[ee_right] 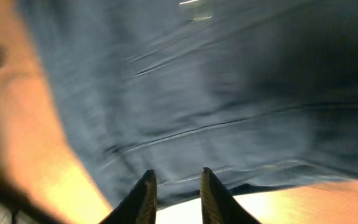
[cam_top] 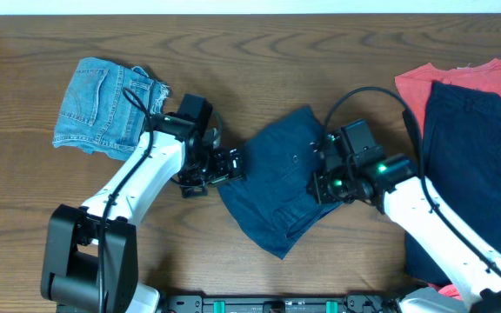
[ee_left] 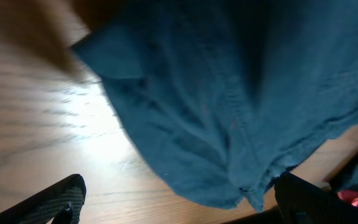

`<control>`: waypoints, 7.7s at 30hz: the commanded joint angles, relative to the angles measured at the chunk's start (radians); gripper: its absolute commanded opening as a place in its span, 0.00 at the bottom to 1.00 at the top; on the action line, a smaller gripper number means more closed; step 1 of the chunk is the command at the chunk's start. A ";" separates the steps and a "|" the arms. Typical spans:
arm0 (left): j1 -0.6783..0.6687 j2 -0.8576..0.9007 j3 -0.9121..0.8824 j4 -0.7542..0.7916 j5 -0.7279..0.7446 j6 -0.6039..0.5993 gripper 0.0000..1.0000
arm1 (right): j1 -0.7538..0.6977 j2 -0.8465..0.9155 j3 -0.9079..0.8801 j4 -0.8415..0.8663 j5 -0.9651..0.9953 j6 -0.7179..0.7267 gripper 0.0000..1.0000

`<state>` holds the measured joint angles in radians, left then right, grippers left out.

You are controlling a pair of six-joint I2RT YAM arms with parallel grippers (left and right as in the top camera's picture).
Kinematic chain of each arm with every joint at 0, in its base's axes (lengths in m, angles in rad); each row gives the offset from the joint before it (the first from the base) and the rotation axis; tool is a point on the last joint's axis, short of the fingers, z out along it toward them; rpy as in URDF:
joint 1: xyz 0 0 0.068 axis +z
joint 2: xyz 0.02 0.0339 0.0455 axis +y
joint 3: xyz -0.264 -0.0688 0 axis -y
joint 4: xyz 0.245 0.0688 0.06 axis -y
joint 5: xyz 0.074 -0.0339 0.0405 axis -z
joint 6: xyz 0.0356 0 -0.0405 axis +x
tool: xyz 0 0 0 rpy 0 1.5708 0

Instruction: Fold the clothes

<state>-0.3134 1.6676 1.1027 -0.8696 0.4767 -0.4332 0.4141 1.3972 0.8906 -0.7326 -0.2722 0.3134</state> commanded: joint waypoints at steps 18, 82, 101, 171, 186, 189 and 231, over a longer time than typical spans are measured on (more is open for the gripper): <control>-0.064 -0.008 -0.259 0.256 0.122 -0.188 0.98 | -0.076 0.323 -0.004 0.096 0.028 0.116 0.01; -0.072 -0.143 -0.510 0.743 0.114 -0.136 0.34 | -0.072 0.154 -0.003 0.071 -0.020 0.049 0.01; -0.145 -0.005 -0.511 0.939 0.065 -0.267 0.29 | -0.073 0.315 -0.002 0.074 0.029 0.057 0.01; 0.836 -0.393 -0.179 0.525 -0.010 0.106 0.83 | -0.088 -0.197 0.132 -0.144 0.034 0.056 0.03; 0.794 -0.175 -0.147 0.749 -0.133 0.145 0.06 | -0.090 -0.197 0.132 -0.138 0.036 0.068 0.03; 0.794 -0.046 -0.147 0.829 -0.124 0.145 0.17 | -0.090 -0.197 0.132 -0.138 0.036 0.075 0.03; 0.248 -0.741 0.296 -0.353 -0.284 0.642 0.98 | -0.086 -0.632 0.177 -0.126 0.171 -0.109 0.99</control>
<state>-0.0612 0.9237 1.3914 -1.2308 0.2203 0.1917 0.3370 0.7692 1.0500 -0.8539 -0.1112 0.2352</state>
